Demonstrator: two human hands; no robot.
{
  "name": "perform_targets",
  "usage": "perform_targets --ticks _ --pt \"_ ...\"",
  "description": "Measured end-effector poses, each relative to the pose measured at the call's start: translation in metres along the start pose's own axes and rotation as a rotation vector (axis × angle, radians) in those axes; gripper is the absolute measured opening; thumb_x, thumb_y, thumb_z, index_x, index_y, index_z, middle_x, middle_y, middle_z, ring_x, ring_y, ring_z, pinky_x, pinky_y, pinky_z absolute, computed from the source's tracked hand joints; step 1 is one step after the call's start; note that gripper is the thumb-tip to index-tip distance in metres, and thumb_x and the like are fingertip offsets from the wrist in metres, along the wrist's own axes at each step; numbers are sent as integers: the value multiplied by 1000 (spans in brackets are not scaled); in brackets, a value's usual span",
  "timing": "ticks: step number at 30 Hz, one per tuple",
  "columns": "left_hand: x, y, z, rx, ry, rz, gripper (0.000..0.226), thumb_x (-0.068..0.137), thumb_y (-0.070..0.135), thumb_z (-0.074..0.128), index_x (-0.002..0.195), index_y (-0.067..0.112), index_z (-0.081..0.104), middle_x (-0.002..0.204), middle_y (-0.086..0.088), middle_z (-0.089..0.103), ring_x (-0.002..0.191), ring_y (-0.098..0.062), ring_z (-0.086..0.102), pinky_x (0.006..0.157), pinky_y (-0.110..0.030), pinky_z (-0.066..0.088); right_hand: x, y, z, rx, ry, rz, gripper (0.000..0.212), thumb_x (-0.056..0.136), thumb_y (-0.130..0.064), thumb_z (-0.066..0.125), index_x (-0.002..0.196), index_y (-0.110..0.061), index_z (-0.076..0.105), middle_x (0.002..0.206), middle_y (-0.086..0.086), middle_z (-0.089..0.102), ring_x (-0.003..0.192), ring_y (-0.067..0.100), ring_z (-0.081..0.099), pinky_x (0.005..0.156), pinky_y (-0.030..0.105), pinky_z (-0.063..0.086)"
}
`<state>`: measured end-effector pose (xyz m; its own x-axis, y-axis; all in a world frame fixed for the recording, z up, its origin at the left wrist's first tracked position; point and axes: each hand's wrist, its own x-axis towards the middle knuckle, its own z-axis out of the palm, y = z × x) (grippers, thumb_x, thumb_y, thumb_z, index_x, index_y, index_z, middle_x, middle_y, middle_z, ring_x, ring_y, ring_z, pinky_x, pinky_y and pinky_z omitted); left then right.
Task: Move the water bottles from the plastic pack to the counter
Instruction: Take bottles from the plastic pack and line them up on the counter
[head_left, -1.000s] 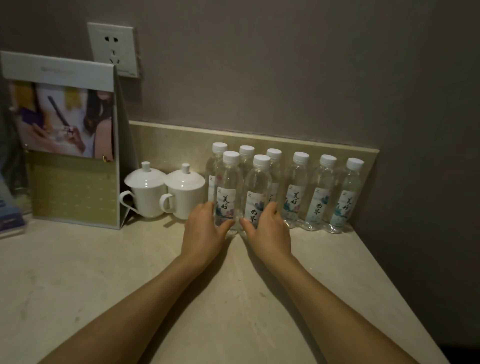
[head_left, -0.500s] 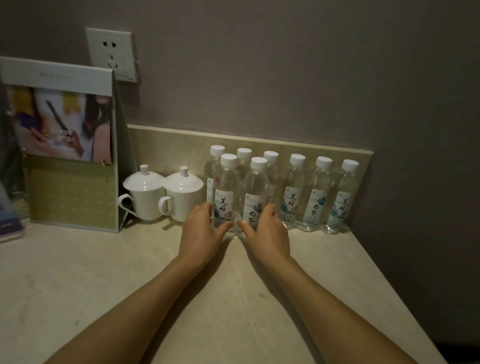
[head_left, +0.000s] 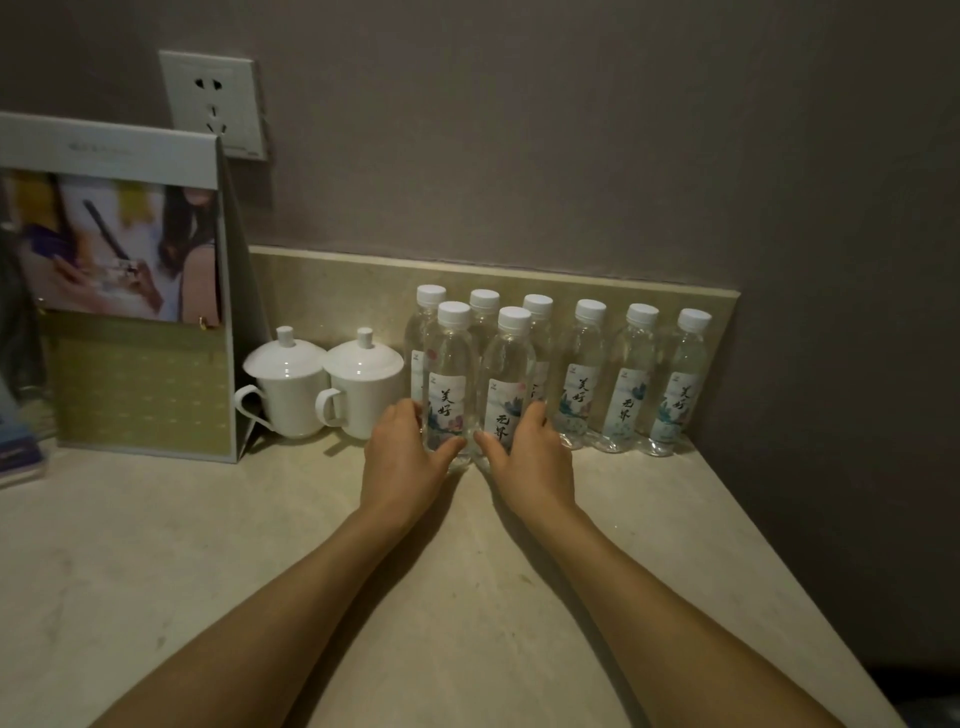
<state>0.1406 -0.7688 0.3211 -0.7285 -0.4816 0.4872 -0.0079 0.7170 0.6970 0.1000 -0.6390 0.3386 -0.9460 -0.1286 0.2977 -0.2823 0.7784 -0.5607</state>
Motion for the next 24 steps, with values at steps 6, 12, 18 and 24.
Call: perform_targets --ticks 6,12,18,24 --pt "1 -1 0 -2 -1 -2 50 77 38 80 115 14 59 108 -1 63 93 -14 60 77 -26 53 0 -4 -1 -6 -26 12 70 93 -44 57 142 -3 28 134 16 53 118 34 55 89 41 49" --pt "1 0 -2 -20 -25 -13 49 77 38 79 115 16 57 109 1 61 94 -13 60 76 -25 53 -1 -8 -3 8 -42 18 73 93 -42 58 145 -2 26 141 17 47 125 33 51 96 40 47" --pt "0 2 -3 -32 -42 -27 47 78 35 80 112 15 56 108 0 60 93 -12 57 71 -22 48 -3 -10 -7 30 -47 32 75 91 -43 60 144 -3 27 143 17 45 126 33 50 99 42 48" --pt "-6 11 -7 -86 -99 -111 63 75 38 81 125 14 51 120 -5 61 111 -22 61 90 -39 56 -6 -13 -12 86 -73 69 78 89 -42 64 145 -5 25 142 16 46 126 33 50 100 44 48"
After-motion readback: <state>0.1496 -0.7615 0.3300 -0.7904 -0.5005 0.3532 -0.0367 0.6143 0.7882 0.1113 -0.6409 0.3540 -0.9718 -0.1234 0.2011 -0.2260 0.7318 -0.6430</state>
